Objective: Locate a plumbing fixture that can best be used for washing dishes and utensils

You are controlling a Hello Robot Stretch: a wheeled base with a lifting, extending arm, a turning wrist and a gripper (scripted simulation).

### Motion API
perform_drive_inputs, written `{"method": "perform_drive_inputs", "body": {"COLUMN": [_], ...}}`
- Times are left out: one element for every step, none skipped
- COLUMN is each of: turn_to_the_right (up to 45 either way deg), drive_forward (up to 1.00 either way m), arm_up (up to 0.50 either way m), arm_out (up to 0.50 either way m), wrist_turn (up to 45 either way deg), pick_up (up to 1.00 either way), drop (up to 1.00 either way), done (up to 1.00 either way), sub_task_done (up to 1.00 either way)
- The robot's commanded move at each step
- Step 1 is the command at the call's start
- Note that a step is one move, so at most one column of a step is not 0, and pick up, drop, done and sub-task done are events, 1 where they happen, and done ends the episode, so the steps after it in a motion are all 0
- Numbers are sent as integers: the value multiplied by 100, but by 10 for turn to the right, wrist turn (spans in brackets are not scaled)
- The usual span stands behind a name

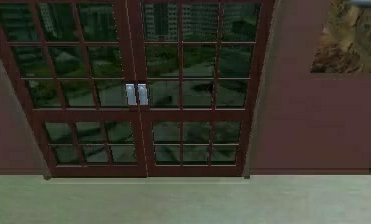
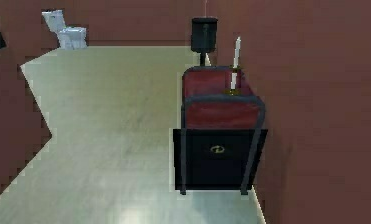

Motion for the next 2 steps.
{"method": "perform_drive_inputs", "body": {"turn_to_the_right": [450, 60], "drive_forward": [0, 0], "arm_up": [0, 0], "arm_out": [0, 0], "wrist_turn": [0, 0], "pick_up": [0, 0], "drop": [0, 0], "done": [0, 0], "sub_task_done": [0, 0]}}
